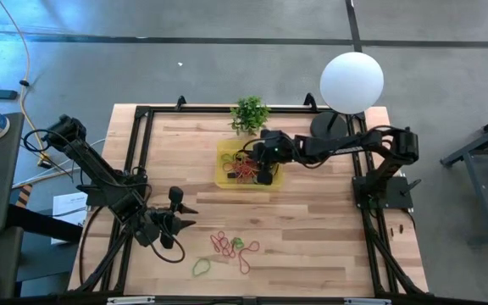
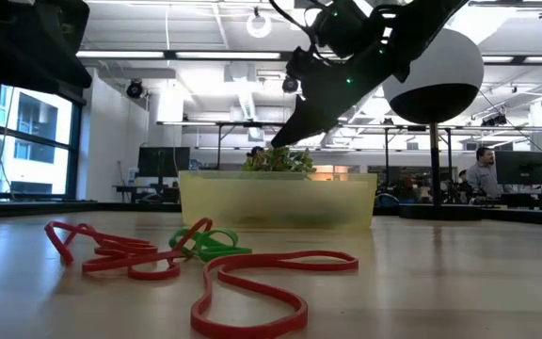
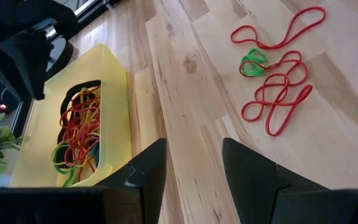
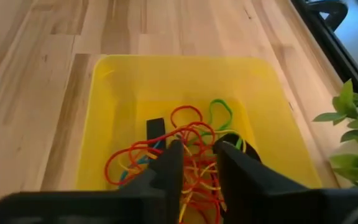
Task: Pick and place rubber bands into bin
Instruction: Put the red rubber band into the yellow bin
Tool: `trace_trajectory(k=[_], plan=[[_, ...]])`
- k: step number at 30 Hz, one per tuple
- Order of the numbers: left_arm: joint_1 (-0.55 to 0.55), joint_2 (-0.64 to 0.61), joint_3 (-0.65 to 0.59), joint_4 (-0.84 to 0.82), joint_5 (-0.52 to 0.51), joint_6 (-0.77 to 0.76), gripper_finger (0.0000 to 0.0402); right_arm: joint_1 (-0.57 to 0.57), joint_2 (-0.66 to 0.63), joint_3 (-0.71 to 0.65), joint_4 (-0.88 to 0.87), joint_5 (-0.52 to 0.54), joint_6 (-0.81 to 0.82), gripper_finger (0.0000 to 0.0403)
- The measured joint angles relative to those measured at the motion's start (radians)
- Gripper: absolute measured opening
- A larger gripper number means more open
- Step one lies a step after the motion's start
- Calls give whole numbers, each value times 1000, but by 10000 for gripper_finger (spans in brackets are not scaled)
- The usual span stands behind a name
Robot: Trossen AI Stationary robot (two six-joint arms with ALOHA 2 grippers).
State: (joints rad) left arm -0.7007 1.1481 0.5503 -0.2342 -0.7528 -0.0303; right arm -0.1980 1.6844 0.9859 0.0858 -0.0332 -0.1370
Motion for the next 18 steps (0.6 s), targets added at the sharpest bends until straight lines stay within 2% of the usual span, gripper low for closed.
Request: trace_trajectory(k=[5, 8, 13, 18], plan=[[0, 0, 0, 3, 6, 0, 145, 3, 0, 0, -2, -11, 2, 157], [0, 0, 0, 8, 48, 0, 145, 26, -3, 0, 7, -56, -7, 184], [0, 54, 0, 26, 140, 28, 145, 110, -4, 0, 16, -88, -24, 194], [21, 159, 0, 152, 187, 103, 145, 215, -4, 0, 31, -80, -25, 193]])
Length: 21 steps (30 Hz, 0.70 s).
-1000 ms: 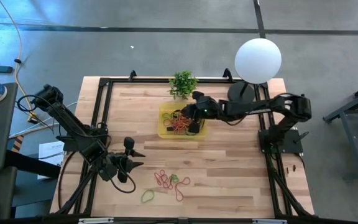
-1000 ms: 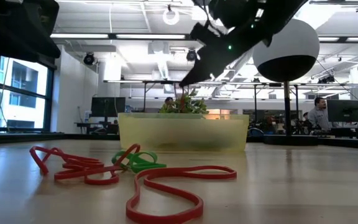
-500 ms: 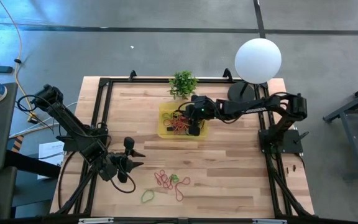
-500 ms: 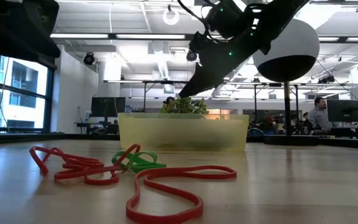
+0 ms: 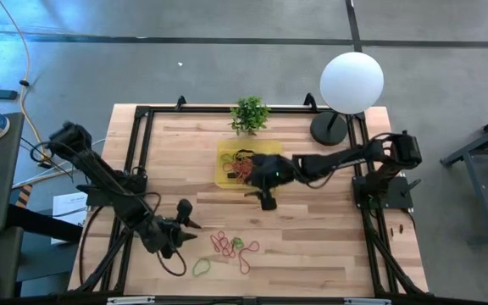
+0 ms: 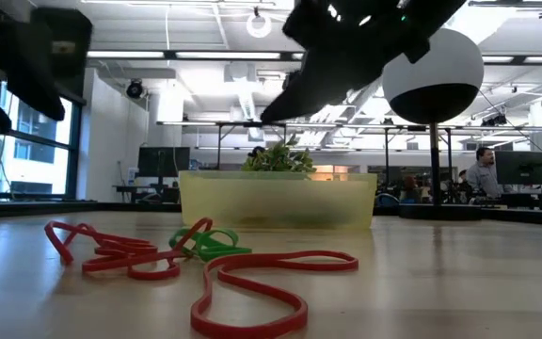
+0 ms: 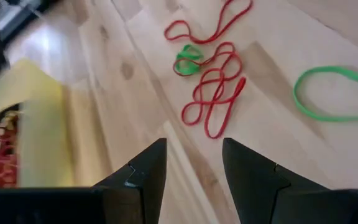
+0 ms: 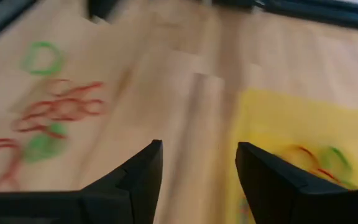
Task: Pick and place rubber bands into bin
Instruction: Put the red rubber band into the yellow bin
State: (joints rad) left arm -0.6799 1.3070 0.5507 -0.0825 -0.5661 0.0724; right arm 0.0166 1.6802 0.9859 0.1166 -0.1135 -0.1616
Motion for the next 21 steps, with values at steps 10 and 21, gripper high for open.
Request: trace_trajectory(k=[10, 21], plan=[[168, 167, 0, 166, 215, -1, 145, 188, 0, 0, 37, 52, 37, 173], [238, 287, 0, 292, 363, -50, 145, 324, 0, 0, 18, 173, 88, 166]])
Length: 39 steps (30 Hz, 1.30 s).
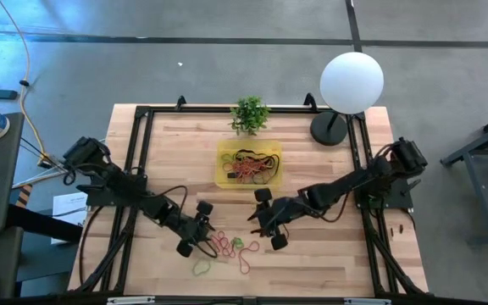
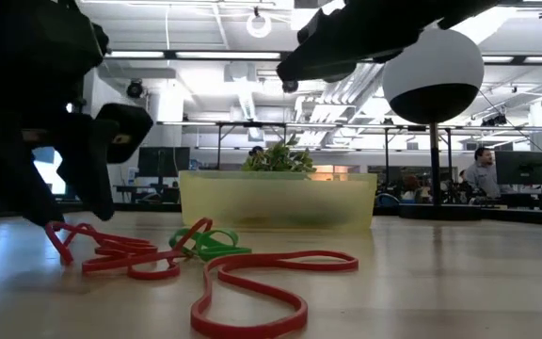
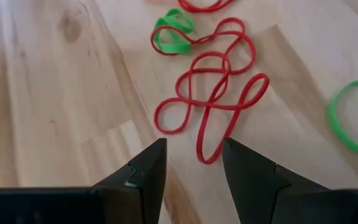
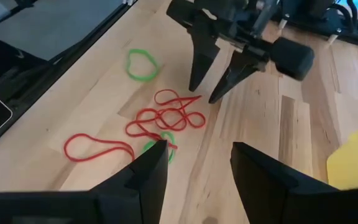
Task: Pick and place rubber bands into bin
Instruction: Put the red rubber band into the yellow bin
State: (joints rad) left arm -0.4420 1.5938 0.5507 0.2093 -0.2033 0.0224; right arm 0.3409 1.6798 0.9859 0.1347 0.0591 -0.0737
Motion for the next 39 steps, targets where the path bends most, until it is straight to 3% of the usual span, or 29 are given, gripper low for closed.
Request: trace_trajectory(k=[9, 12, 18, 28, 39], plan=[[5, 57, 0, 63, 33, -31, 136, 49, 0, 0, -8, 86, 15, 159], [5, 75, 0, 83, 47, -35, 106, 57, 0, 0, -15, 99, 15, 156], [5, 79, 1, 87, 13, -30, 10, 64, 0, 0, -26, 100, 40, 156], [58, 52, 67, 55, 5, 81, 3, 106, 0, 0, -97, 175, 95, 154], [156, -121, 233, -266, -118, 318, 1, 173, 0, 0, -176, 281, 183, 149]])
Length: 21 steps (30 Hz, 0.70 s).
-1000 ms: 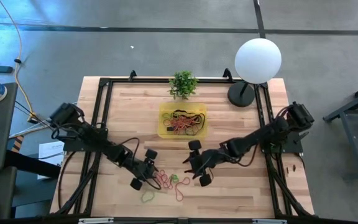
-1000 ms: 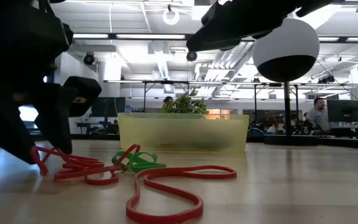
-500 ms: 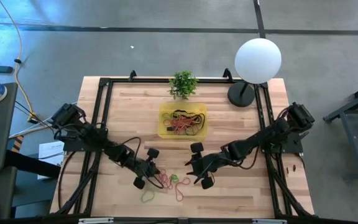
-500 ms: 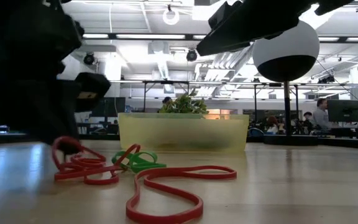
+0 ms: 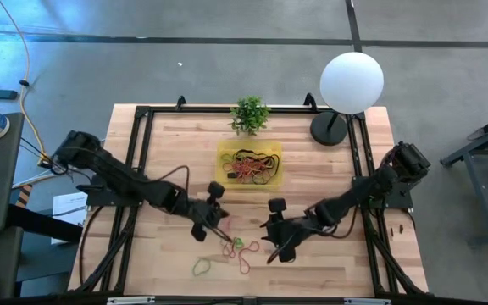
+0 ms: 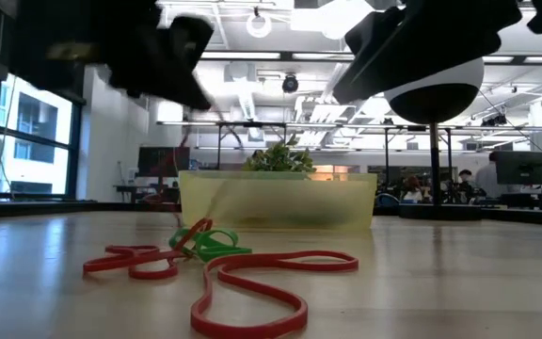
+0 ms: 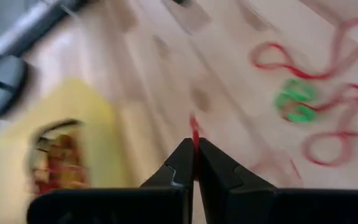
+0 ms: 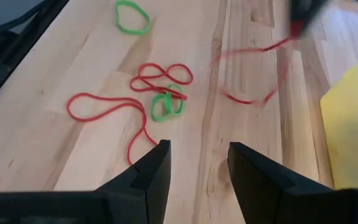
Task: Pick and place rubber bands into bin
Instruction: Put the red rubber band into the yellow bin
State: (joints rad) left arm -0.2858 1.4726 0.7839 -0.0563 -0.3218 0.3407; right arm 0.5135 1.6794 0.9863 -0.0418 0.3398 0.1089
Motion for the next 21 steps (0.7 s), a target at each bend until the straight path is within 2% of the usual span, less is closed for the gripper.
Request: trace_trajectory(k=[11, 21], plan=[[204, -49, 82, -53, 0, 215, 0, 25, 0, 0, -5, 38, 25, 149], [415, -49, 102, -35, 89, 307, 0, 24, 0, 0, -7, 47, 28, 149]])
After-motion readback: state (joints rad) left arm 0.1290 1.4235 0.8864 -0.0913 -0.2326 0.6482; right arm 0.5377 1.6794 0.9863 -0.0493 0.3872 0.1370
